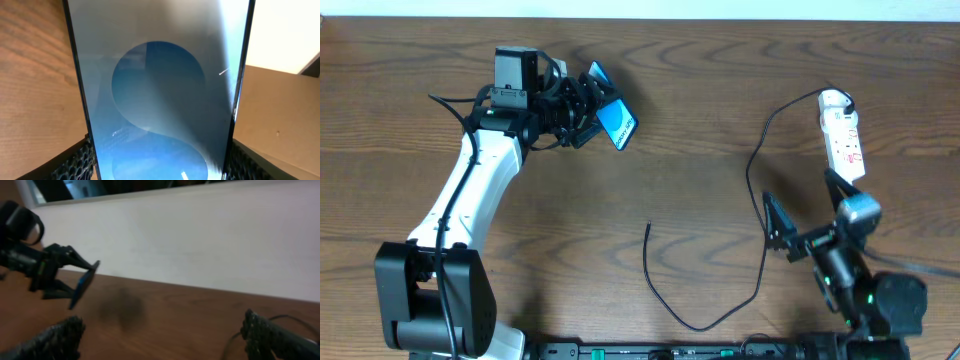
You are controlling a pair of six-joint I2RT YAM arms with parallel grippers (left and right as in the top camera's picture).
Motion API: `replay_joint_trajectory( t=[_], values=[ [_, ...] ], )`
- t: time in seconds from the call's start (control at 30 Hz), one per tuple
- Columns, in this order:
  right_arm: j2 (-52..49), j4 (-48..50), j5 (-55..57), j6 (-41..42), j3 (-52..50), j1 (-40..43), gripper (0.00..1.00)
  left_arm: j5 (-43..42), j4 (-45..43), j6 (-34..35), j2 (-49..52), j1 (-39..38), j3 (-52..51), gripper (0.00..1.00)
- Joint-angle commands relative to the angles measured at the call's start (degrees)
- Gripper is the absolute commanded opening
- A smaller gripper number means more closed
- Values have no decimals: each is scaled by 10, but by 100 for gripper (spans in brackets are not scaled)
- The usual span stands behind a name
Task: Plug charger to phone and switch on socket
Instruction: 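Rotate the held phone with the left gripper, raise the right arm, then move the open right gripper toward the phone held by the left gripper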
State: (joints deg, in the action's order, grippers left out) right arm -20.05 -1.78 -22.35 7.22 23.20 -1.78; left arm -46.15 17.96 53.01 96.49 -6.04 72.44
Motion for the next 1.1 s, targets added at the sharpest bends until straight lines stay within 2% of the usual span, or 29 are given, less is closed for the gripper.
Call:
replay_joint_trajectory(
  t=[0.0,0.37,0.53,0.67,0.8,1.07],
  values=[
    [-94,-3,-80,7,54,3,99,-9,-23,20,-14,2,3,8],
    [-396,24,-257,56,221,1,99,29,-44,104,-14,2,3,8],
    [-497,27,-291,101,274,-15,99,49,-44,135,-14,2,3,7],
    [-545,89,-293,139,281,-40,99,51,-55,143,-14,2,3,7],
    [-564,149,-298,140,281,-69,99,53,-55,171,-14,2,3,7],
    [-565,146,-297,162,281,-80,99,55,-54,201,-14,1,3,7]
  ],
)
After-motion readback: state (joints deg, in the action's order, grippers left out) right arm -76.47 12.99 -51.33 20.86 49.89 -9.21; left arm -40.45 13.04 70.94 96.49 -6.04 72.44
